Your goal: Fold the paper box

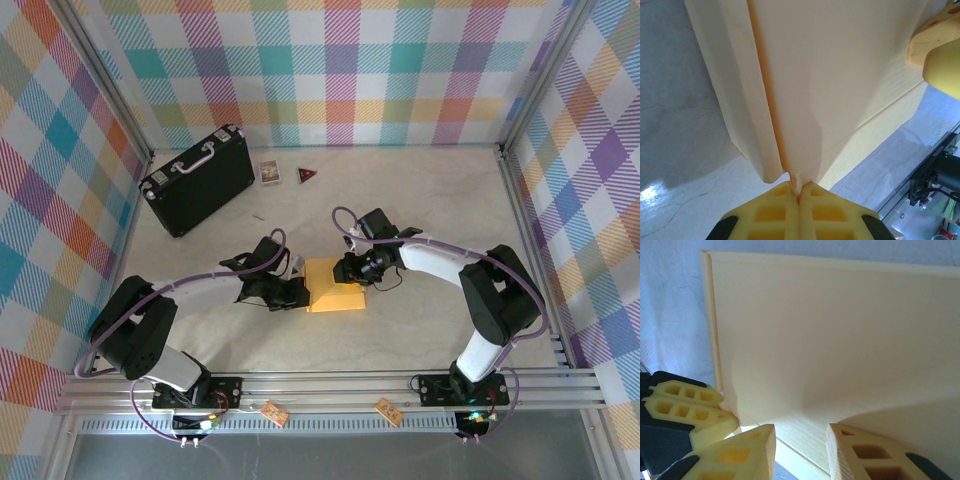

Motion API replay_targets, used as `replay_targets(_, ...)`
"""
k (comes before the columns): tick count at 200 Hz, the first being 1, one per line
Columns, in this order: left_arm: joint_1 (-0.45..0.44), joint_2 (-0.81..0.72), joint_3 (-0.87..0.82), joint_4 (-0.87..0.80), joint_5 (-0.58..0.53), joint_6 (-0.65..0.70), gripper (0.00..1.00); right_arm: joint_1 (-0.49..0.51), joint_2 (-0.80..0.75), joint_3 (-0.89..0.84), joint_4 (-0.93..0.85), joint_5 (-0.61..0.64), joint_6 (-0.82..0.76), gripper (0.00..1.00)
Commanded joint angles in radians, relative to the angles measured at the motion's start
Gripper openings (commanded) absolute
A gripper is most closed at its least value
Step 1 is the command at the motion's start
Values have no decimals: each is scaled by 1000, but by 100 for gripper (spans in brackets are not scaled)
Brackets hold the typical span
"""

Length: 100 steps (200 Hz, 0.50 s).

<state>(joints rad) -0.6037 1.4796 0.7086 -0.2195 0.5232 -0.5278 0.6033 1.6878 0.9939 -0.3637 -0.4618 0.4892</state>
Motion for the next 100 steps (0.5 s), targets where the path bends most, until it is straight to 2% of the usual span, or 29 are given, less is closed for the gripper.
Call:
replay_targets(1,18,-22,1,-37,-9,32,0,4,14,-9,-25,-17,2,34)
replay_targets(38,21,-17,9,-85,-19,47,1,4,14,-8,-27,-17,0,34)
replay_targets(77,21,-41,27,-149,-57,69,37,4,8,-9,-31,-13,-4,33)
replay_targets(100,22,-76,44,-209,-100,84,40,4,-5,-8,-40,-3,-6,34)
